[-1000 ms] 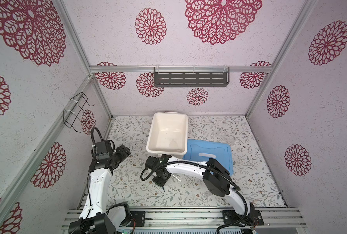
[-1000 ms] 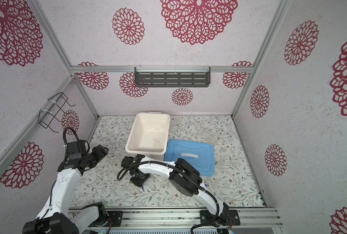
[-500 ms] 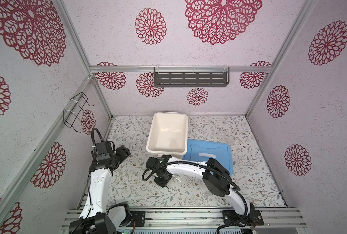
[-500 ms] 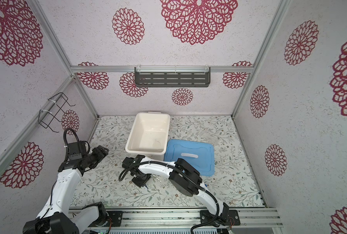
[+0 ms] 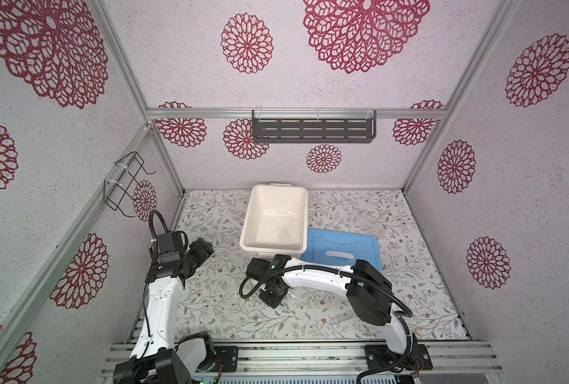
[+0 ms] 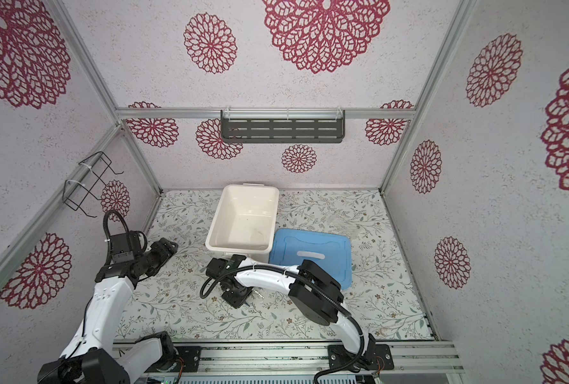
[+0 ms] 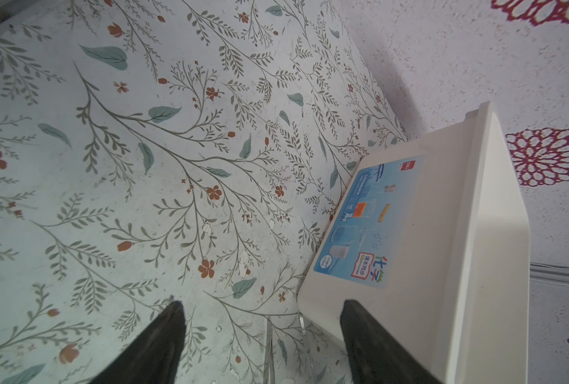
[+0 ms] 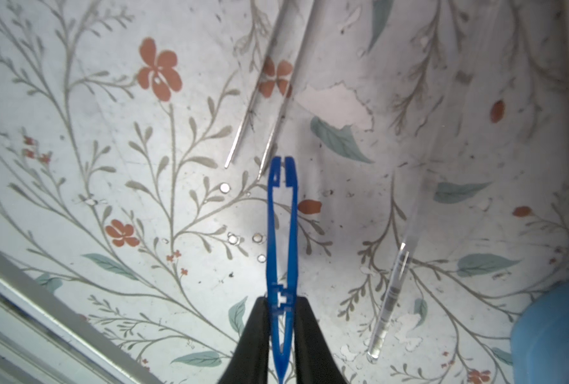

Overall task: Organize the chemistry lab equipment
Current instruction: 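Lift the blue tweezers and carry them over the bin with the right gripper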

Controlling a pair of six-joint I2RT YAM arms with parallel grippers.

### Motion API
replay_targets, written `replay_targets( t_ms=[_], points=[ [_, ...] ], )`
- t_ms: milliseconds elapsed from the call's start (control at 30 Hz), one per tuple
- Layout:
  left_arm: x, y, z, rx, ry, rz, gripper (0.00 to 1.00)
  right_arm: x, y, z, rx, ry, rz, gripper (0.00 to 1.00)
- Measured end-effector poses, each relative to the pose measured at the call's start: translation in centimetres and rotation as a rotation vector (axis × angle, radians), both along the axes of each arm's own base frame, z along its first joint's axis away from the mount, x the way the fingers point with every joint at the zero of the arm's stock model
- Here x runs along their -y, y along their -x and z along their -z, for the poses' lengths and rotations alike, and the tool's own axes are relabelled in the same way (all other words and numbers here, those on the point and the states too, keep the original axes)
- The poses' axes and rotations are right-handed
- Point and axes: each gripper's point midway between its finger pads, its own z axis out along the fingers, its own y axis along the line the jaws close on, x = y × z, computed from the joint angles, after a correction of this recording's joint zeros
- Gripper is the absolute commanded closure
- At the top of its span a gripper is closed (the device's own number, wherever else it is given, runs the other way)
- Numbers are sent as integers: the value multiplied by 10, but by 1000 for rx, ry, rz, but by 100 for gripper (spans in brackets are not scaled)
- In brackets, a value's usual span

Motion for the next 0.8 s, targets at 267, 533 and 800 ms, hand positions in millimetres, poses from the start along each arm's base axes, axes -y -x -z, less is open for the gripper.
replay_targets(
  t_ms=[267,533,800],
  points=[
    [1,0,1,-4,7,3,23,4,1,-15,20,-40,1,85],
    [1,0,1,-2,12,5,22,-3,-7,-106,116,-212,11,85],
    [7,4,4,-20,38,23,23,-13,-71,-219,255,-466,126,85]
  ],
)
